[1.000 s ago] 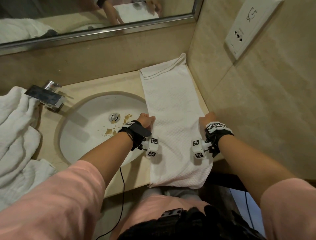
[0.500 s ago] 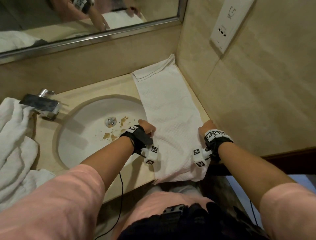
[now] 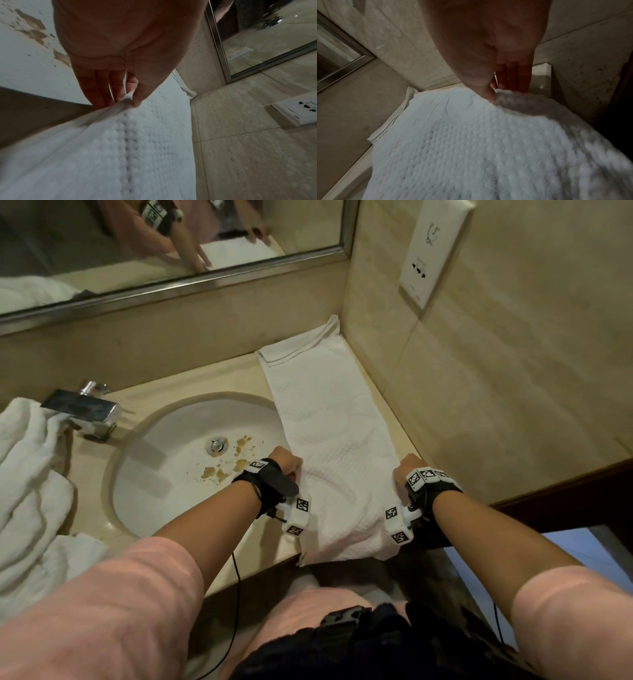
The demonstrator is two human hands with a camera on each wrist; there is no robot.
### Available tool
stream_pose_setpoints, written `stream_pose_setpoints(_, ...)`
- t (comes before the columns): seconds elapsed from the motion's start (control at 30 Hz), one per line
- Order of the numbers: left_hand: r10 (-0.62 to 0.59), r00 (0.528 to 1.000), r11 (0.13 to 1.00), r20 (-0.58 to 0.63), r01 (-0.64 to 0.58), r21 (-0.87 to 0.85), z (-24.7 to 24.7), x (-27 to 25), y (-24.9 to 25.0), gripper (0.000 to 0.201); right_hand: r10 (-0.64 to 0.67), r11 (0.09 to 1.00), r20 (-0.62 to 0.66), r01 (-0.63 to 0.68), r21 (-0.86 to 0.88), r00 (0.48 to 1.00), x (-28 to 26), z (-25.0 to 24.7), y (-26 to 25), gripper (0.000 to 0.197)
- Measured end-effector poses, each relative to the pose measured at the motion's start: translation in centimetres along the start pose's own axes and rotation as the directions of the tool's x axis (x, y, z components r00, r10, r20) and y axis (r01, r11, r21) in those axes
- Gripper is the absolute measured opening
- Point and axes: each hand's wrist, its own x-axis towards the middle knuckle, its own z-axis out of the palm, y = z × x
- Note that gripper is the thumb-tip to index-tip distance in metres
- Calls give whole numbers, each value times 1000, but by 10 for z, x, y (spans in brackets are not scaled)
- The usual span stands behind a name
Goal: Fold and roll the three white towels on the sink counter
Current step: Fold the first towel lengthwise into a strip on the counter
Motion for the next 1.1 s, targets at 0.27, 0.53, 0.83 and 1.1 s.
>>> stream_pose_setpoints(0.27, 24, 997, 994, -80, -16, 109, 25, -39, -7, 32, -112, 989, 87, 120, -85, 990, -11, -3, 28, 10)
stream_pose_setpoints(0.53, 3, 987, 968, -163, 39, 249, 42, -59, -17, 25, -170, 981, 114, 179, -75, 979, -15, 8, 56, 13)
stream_pose_setpoints(0.83, -42, 986, 979, -160, 72, 188, 53, -73, -23, 22, -203, 970, 179, 222, -96, 963, -14, 12, 69, 17)
stream_pose_setpoints(1.1, -35, 991, 960, -127, 69, 270, 63, -79, -31, 24, -206, 978, 215, 197, 61, 955, -6, 18, 78, 38)
